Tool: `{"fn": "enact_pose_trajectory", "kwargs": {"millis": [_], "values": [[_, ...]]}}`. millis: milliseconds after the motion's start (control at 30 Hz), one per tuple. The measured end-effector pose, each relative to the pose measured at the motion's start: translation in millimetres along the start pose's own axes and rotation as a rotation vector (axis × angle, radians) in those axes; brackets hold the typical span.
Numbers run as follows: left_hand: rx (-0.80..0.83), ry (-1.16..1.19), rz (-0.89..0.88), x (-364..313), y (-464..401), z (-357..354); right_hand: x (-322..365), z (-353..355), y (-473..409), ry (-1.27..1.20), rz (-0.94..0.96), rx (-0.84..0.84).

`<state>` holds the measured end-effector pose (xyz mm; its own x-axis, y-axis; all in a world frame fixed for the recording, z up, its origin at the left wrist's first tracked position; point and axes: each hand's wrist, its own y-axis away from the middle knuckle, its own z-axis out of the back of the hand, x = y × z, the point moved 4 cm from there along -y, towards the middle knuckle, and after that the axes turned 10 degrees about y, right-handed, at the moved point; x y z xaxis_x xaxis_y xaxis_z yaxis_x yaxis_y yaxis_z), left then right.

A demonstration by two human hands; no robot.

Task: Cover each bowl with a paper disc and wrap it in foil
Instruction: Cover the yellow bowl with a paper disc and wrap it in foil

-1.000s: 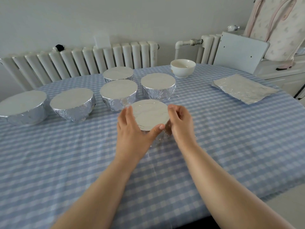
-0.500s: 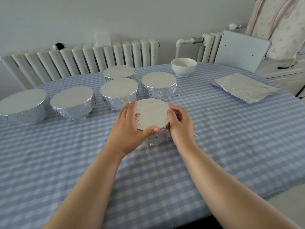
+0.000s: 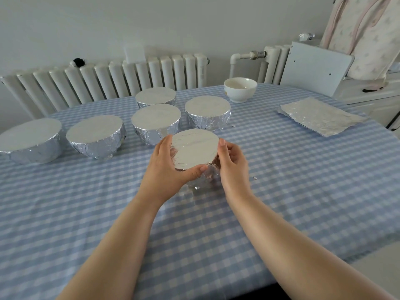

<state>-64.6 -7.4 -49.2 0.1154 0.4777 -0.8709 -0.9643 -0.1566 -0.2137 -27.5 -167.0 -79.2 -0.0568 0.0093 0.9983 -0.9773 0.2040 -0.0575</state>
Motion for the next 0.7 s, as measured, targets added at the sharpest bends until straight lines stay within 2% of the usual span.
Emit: {"fn": "enact_pose_trajectory", "kwargs": {"millis": [200, 700], "values": [[-0.023, 0.039, 0.012, 2.2, -1.3, 0.1, -1.1, 0.8, -1.7, 0.02, -0.052, -0.041], [-0.054, 0.126, 0.025, 6.9, -4.6, 2.5, -3.2, -1.8, -8.9, 0.064, -0.02, -0.067]]}}
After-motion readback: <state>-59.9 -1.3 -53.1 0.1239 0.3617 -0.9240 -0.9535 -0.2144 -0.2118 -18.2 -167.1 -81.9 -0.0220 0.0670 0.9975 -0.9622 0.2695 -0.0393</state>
